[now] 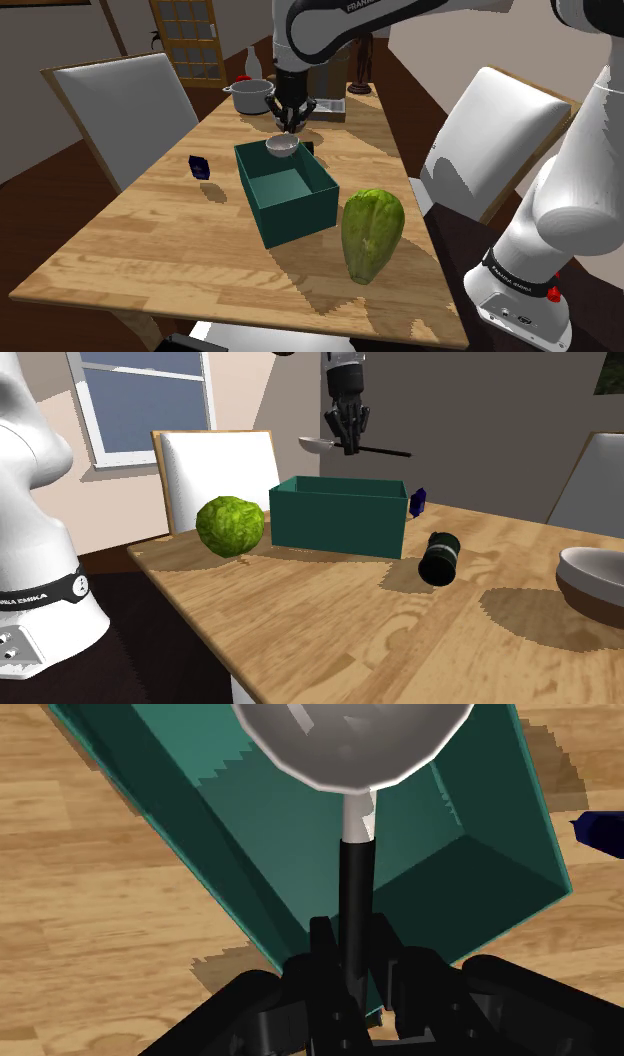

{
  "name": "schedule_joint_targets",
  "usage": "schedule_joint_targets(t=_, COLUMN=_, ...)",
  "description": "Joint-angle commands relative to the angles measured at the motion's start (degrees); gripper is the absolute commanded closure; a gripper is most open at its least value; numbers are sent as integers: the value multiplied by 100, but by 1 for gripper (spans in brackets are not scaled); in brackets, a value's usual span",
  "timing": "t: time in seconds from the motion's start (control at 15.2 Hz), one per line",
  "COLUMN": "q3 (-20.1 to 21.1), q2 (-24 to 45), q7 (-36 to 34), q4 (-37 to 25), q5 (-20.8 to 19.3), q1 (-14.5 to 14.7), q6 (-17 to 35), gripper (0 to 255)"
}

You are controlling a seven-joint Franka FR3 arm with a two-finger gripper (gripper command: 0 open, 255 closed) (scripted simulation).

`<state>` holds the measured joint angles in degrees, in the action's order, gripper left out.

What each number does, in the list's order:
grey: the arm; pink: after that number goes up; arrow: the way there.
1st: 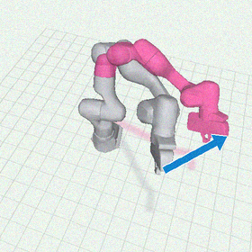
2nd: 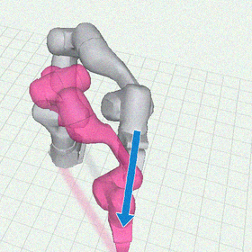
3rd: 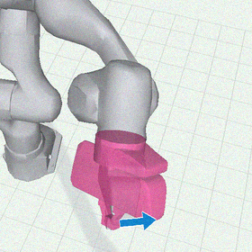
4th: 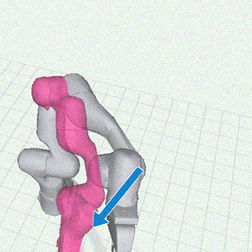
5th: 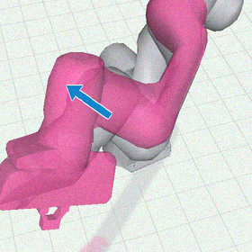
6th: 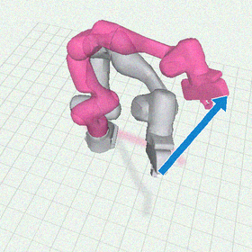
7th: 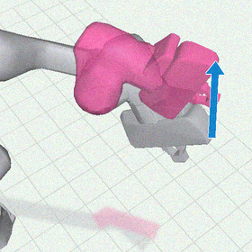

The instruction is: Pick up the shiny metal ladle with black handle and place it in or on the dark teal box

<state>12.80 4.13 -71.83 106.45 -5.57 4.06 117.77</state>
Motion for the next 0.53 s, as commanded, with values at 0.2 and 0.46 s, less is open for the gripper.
schedule_joint_targets(t=0.2, q3=194, q2=242, q7=-522, q4=-164, q5=-151, q1=260, q6=29, gripper=255)
schedule_joint_targets(t=0.46, q3=188, q2=314, q7=-565, q4=58, q5=-191, q1=262, q6=317, gripper=255)
